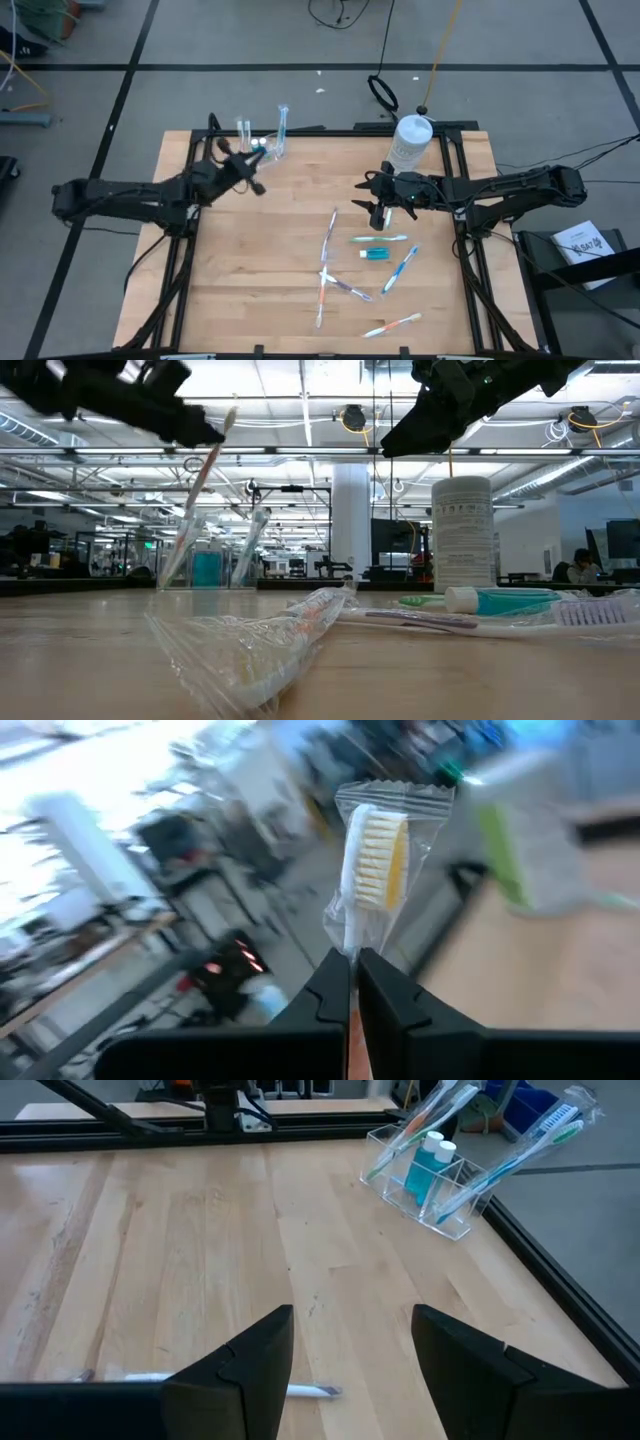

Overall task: Pick & Place toothbrushing station
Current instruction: Put the orange toothbrush into the transparent organizer

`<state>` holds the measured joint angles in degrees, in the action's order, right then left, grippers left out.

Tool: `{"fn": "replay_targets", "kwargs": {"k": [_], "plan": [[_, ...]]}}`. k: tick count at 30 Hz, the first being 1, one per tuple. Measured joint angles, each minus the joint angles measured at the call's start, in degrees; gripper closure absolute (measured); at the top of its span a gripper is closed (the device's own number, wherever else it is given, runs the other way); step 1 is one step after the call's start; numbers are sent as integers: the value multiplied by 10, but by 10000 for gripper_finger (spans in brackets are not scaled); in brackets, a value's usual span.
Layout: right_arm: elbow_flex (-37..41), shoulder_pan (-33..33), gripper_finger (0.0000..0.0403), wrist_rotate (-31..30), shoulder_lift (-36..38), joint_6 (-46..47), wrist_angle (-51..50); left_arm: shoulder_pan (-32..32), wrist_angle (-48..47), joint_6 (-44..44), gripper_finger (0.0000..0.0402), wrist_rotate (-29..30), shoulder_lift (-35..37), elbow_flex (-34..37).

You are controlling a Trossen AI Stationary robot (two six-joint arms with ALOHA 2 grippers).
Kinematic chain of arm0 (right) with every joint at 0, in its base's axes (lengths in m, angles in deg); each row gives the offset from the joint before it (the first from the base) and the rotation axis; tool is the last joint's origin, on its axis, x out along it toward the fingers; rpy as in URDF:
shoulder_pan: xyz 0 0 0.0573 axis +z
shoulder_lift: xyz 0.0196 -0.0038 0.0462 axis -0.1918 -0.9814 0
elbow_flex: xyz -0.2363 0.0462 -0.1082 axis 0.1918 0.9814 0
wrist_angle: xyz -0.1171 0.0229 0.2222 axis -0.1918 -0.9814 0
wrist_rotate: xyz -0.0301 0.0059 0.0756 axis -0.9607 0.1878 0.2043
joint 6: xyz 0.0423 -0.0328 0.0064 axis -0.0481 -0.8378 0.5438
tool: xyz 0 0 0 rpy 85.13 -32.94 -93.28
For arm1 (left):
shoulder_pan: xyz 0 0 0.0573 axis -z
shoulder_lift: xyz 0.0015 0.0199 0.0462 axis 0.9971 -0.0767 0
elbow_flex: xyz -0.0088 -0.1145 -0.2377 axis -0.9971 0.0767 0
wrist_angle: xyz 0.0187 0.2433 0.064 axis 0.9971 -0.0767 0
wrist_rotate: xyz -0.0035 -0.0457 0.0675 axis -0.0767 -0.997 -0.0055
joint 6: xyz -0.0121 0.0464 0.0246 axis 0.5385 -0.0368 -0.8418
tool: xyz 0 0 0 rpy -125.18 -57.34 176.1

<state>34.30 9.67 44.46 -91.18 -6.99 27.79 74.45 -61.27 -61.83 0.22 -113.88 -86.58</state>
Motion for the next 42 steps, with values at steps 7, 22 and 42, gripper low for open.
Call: {"fn": "replay_targets", "kwargs": {"k": [7,22,42], "plan": [[0,0,206,-1,0,-19,5,-111,283,-5,386,4,-45,151],[0,0,206,-1,0,-26,4,-216,284,257,376,-30,-180,174],[0,0,206,1,0,80,-232,-188,189,311,258,47,-189,173]]}}
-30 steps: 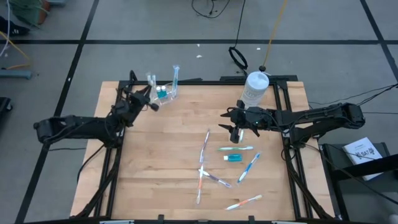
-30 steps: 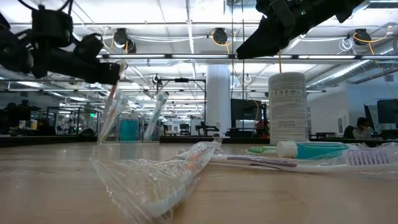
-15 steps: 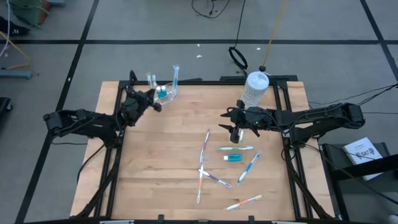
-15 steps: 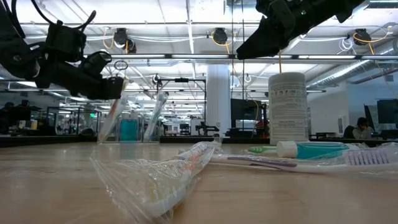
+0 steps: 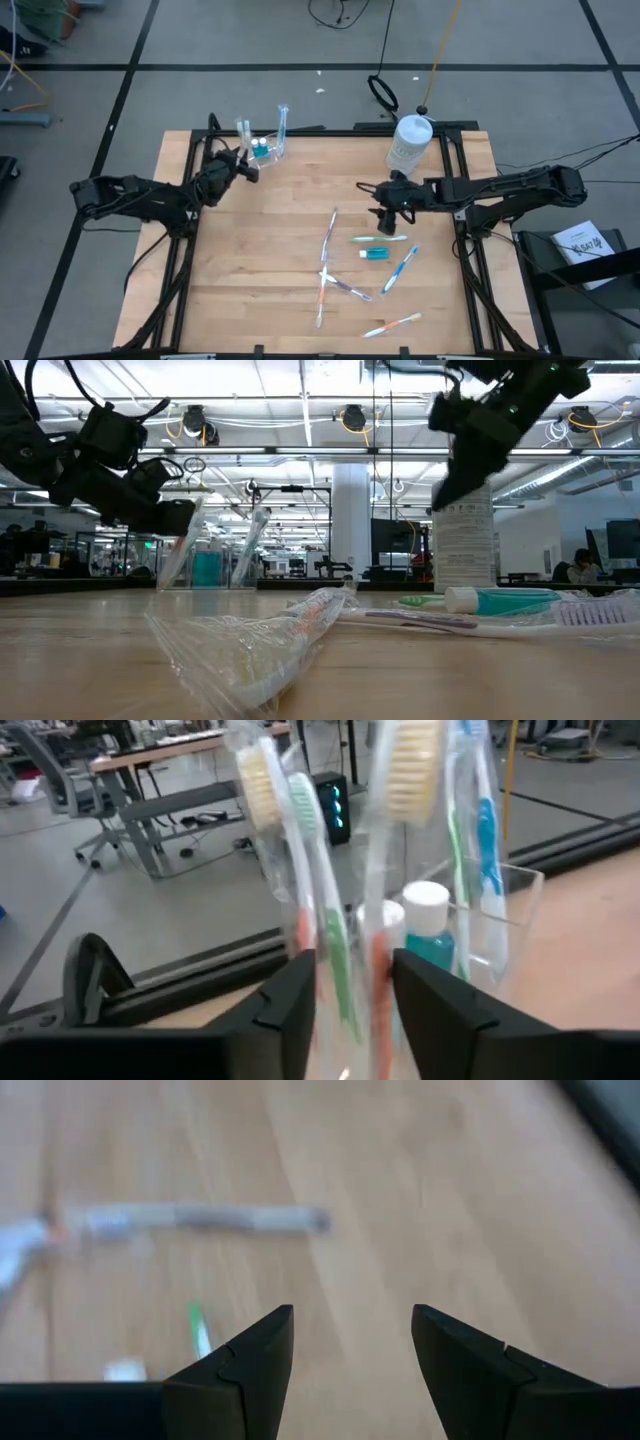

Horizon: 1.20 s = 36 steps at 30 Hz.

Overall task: Pick & Place toothbrushing station
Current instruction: Put the orange toothbrush into the transparent organizer, then put the green toothbrush into the transparent organizer

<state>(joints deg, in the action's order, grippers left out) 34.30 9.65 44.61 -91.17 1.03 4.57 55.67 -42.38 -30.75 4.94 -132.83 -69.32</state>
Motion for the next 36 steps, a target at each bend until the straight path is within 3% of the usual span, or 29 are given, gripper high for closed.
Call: {"fn": "replay_targets", "kwargs": {"k": [5,10,14,21,26,33,36], "plan": [[0,0,206,28,0,94,-112,17,0,-14,213,-1,0,0],[28,0,206,13,0,169,-133,35,30,-84,185,12,13,0],[60,-2,206,-5,0,119,-125,44,56,-107,183,15,40,0],[83,-44,206,-36,0,231,-112,46,71,-113,198,15,109,-7],[94,-92,206,-123,0,307,-75,52,71,-110,210,14,148,-19],[171,-137,206,-121,-4,332,119,64,71,-111,215,9,168,-42],[197,-151,208,-117,-7,314,136,64,71,-111,215,9,168,-47]]}}
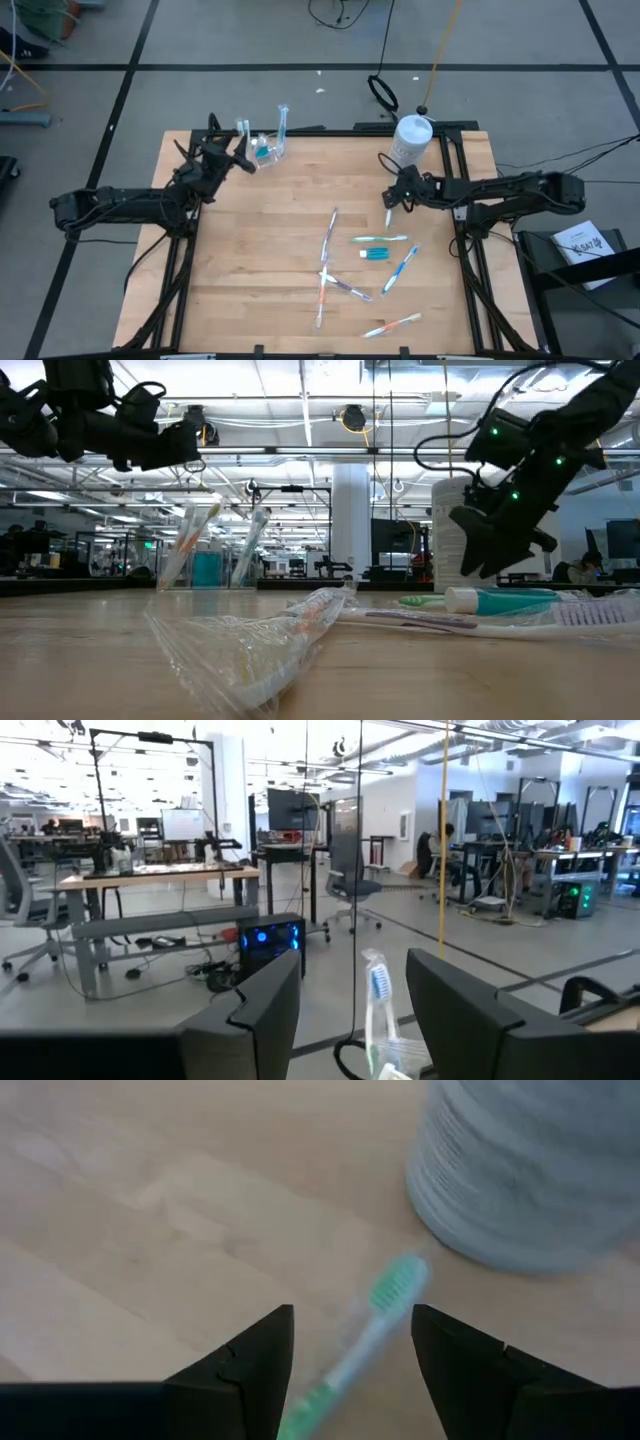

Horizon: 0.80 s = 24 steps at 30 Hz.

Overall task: Pick & Place toothbrushing station
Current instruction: Put the green toothbrush into the transparent organizer

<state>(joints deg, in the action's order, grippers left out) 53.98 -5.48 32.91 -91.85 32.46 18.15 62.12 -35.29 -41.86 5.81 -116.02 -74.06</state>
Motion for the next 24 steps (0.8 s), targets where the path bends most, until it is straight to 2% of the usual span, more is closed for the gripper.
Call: {"fn": "replay_targets", "kwargs": {"k": [4,9,15,21,24], "plan": [[25,-12,224,39,0,24,21,-6,1,-19,215,0,0,-1],[65,-13,248,56,-1,31,106,-18,1,-41,215,2,0,-1],[82,-14,282,54,-22,30,118,-25,3,-41,215,2,0,-1],[82,-15,349,62,-37,21,138,-25,18,-40,215,1,0,-1],[83,-15,387,96,-38,8,164,-25,20,-29,215,1,0,-1]]}}
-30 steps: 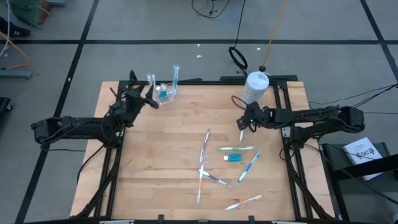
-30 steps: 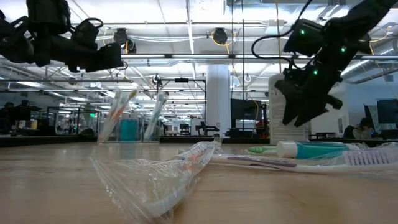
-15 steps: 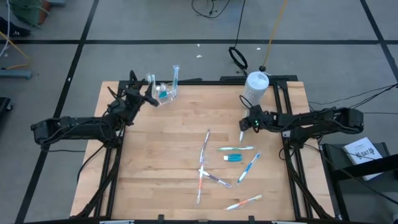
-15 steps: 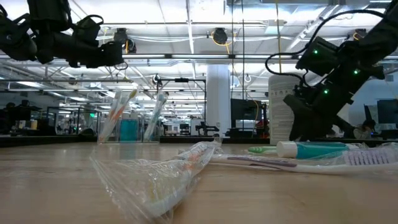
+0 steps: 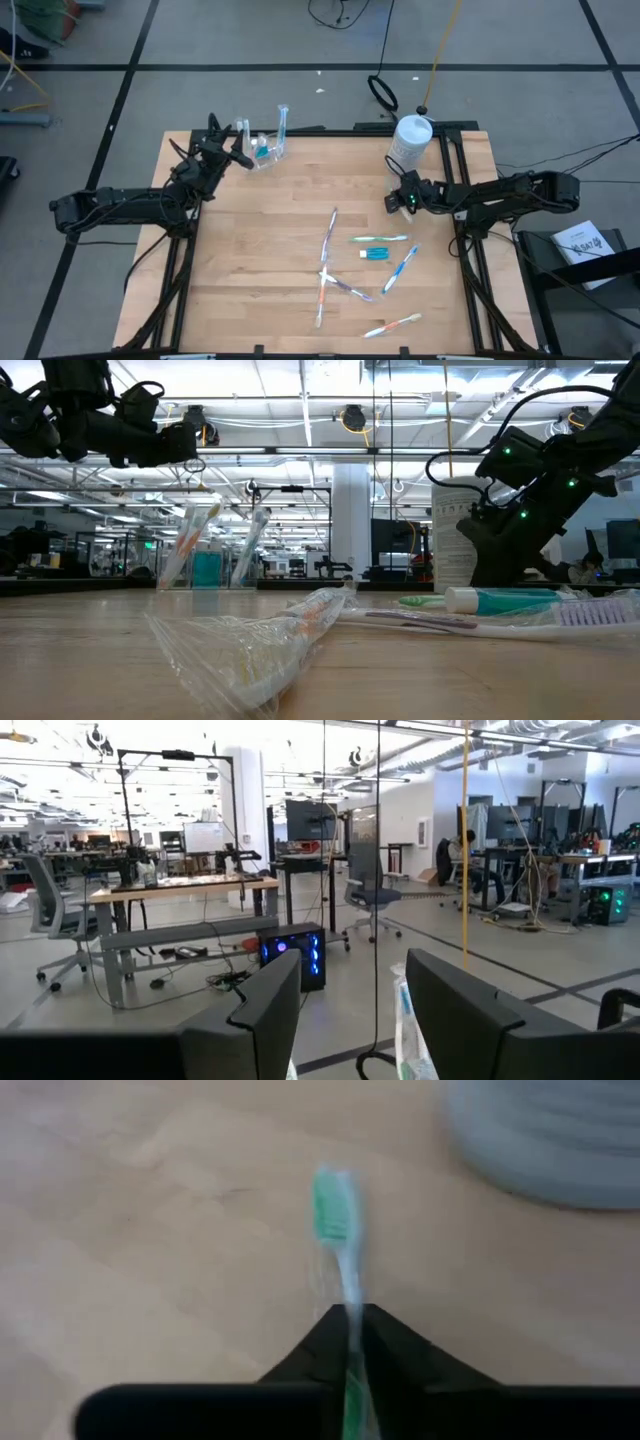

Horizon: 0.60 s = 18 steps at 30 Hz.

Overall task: Pick & Place toothbrushing station
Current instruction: Put the green toothbrush into the transparent organizer

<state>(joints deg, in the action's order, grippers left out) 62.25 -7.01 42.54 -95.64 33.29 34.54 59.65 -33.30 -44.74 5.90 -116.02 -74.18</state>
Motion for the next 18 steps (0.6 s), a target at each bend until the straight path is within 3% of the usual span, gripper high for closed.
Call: {"fn": "replay_targets", "kwargs": {"k": [3,9,11,16,18], "plan": [[1,2,394,68,-2,-32,48,0,0,-1,215,-1,0,0],[1,11,399,148,-1,-103,224,3,0,27,215,-25,0,0],[1,22,401,173,-1,-117,292,3,0,33,215,-99,0,0],[1,53,403,218,-1,-118,445,5,14,43,215,-403,-1,-7],[-1,64,403,227,-1,-122,493,10,8,92,215,-463,-8,-22]]}}
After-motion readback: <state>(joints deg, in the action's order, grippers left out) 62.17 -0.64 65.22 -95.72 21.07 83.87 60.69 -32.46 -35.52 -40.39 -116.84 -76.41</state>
